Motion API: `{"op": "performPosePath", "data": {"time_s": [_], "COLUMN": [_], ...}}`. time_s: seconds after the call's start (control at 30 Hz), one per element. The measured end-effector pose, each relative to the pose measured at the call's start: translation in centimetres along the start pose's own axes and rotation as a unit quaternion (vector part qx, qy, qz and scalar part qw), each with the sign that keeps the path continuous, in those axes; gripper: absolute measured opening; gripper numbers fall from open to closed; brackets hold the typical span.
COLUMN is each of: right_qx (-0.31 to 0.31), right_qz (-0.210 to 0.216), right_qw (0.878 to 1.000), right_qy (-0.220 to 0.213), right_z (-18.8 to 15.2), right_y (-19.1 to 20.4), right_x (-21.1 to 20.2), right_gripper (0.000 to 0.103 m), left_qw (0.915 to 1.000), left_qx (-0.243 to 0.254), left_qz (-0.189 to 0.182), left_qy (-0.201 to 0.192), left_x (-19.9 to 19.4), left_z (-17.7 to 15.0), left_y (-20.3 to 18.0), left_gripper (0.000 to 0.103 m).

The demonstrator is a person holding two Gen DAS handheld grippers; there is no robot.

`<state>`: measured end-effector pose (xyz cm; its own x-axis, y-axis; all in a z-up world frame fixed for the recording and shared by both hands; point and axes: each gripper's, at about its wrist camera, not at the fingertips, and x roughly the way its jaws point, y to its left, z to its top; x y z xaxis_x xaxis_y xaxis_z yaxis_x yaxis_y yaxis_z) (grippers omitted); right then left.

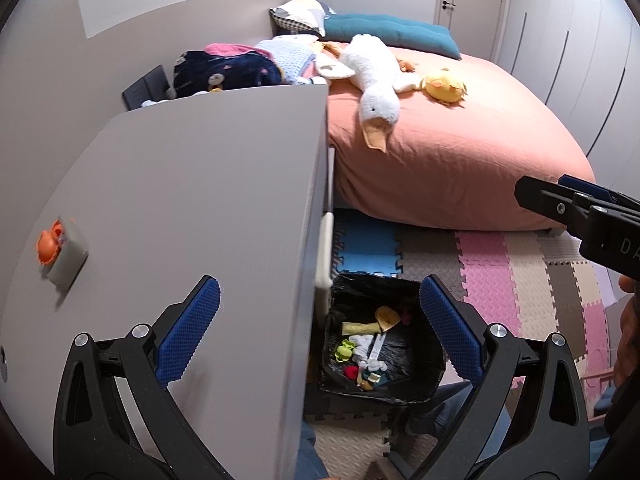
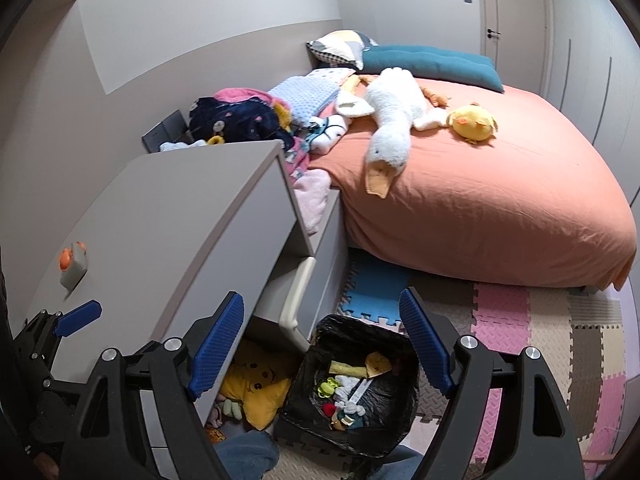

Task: Collect trash
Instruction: 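Move both tools back over the table toward the orange can and grey box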

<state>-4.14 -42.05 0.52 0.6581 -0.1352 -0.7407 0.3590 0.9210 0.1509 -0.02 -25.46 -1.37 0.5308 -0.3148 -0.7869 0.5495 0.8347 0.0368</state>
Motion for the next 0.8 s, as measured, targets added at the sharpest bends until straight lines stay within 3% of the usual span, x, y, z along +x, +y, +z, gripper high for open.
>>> {"op": "performPosePath", "data": {"time_s": [0.8], "right_qx": [-0.087], "right_qz": [0.082], "right_qw": [0.993], "right_qy": [0.020], "right_z": [0.8], "right_y": [13.8], "right_x": [4.0], "right_gripper": [0.080], "left_qw": [0.9901], "left_qx": [-0.109], "left_qz": [0.088], "left_qy": [-0.007], "left_x": [-2.2], "left_z": [-2.8], "left_y": [14.7], "left_gripper": [0.097]}}
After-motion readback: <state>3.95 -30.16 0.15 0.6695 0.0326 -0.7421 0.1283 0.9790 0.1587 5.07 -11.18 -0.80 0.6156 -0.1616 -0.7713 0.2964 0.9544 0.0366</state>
